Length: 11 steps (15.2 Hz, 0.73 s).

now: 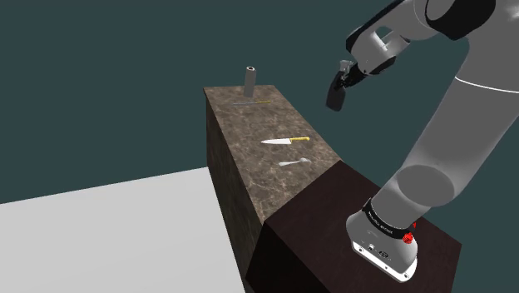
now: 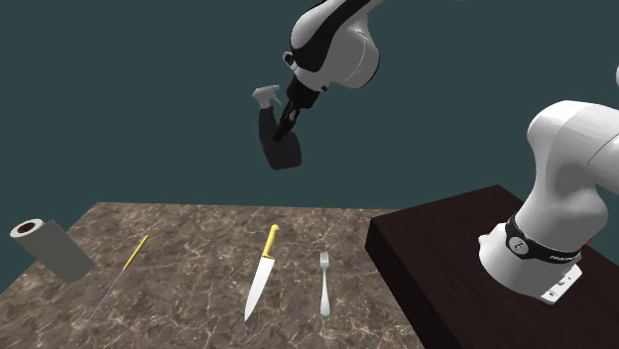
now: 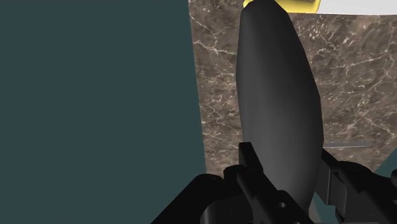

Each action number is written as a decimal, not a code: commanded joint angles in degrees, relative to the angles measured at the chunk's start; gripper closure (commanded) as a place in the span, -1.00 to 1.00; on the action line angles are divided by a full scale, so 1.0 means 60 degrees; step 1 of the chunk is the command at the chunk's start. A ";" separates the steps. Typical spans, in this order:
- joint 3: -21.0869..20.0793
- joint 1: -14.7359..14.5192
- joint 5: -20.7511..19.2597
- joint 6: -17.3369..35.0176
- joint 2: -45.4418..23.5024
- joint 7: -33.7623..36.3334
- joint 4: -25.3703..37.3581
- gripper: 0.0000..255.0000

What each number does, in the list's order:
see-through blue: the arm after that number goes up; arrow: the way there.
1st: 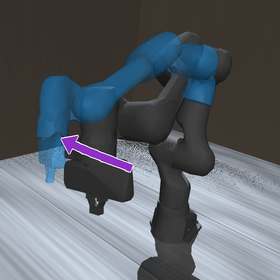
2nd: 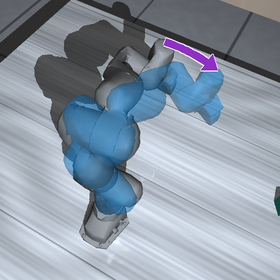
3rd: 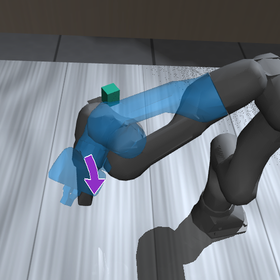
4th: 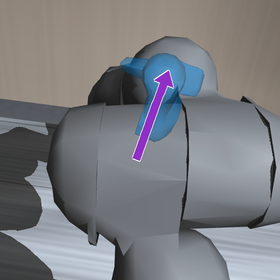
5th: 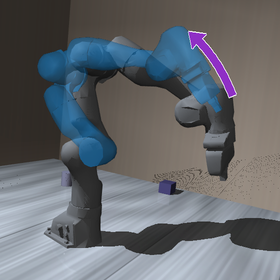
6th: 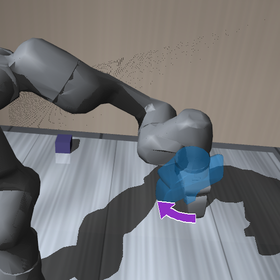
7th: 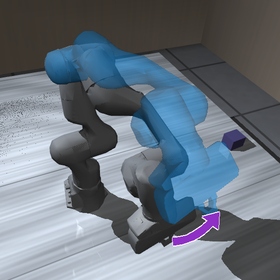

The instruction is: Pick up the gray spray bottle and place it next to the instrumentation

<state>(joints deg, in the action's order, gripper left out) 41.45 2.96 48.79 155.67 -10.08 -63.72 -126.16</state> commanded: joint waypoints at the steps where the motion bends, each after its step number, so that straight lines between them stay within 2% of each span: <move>1: 0.0150 -0.0152 -0.0488 -0.0053 0.0218 0.0414 -0.0019 1.00; 11: 0.0688 -0.0570 -0.2871 -0.0617 0.1284 0.2348 0.0160 1.00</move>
<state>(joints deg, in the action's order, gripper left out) 45.37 -0.33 33.03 152.58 -2.86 -50.89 -125.67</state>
